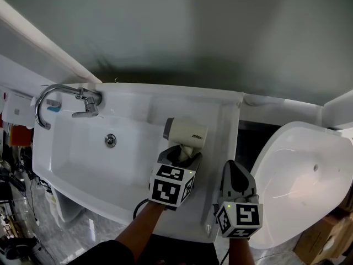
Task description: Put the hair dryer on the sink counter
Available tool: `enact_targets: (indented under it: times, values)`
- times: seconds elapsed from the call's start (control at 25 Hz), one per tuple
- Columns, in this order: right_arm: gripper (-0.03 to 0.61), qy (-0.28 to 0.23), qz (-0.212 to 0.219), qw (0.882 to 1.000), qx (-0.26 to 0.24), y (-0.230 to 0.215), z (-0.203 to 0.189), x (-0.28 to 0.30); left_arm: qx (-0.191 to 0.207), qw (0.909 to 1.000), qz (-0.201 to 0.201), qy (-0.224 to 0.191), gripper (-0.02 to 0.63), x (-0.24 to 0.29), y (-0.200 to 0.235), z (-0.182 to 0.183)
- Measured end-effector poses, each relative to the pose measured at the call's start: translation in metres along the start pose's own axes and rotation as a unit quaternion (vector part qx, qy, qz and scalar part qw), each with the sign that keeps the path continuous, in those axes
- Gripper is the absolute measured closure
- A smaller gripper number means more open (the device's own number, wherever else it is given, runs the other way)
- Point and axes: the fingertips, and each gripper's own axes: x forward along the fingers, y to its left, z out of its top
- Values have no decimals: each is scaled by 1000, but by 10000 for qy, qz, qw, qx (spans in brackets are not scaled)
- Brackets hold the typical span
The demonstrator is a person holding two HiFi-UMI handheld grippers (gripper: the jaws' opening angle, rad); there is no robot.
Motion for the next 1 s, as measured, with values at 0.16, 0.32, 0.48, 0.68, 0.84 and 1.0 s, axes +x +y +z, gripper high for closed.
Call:
enact_targets:
  times: [0.16, 0.32, 0.48, 0.68, 0.84, 1.0]
  values:
    - [557, 11, -9, 10000, 7, -1, -1, 0, 132, 9999, 25, 73, 388, 3, -1, 0]
    - [557, 34, -16, 10000, -4, -2, -1, 0, 10, 9999, 61, 107, 387, 3, 1, 0]
    - [557, 38, 7, 10000, 2, -1, -2, 0, 221, 9994, 191, 185, 379, 4, 0, -2]
    - [557, 20, -7, 10000, 18, -2, 0, 0, 248, 9993, 205, 178, 335, 2, 0, 2]
    - [557, -18, 33, 10000, -22, 0, 2, 1, 239, 9994, 193, 177, 333, 0, 1, 3]
    - [557, -46, 38, 10000, -4, 3, 4, 1, 290, 9993, 198, 100, 334, -6, 1, 4]
